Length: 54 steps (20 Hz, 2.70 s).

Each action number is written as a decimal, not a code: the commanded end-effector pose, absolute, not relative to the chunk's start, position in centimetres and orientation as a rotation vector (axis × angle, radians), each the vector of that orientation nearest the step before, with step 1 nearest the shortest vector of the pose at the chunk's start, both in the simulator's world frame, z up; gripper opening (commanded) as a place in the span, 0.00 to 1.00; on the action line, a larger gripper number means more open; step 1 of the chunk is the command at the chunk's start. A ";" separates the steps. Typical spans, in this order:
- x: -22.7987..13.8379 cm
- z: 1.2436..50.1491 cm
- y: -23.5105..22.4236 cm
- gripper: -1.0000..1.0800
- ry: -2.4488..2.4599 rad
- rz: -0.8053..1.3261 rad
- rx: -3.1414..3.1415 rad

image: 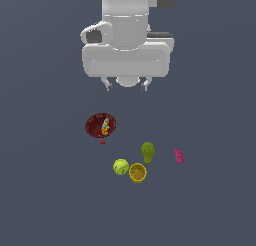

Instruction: Pick up a designated object from a clutter of objects.

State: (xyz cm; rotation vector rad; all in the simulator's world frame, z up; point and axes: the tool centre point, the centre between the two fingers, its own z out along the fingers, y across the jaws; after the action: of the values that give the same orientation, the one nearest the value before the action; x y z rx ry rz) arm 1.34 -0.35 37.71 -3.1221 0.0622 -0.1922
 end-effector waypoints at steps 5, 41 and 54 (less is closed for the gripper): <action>1.7 38.0 0.3 0.96 0.052 -0.210 -3.116; 11.7 23.8 2.9 0.96 -0.134 -0.108 -3.127; 14.6 12.5 3.7 0.96 -0.235 -0.021 -3.131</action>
State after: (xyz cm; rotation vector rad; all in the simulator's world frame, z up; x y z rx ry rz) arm 14.37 3.63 13.50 -3.1311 -0.2254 -0.0263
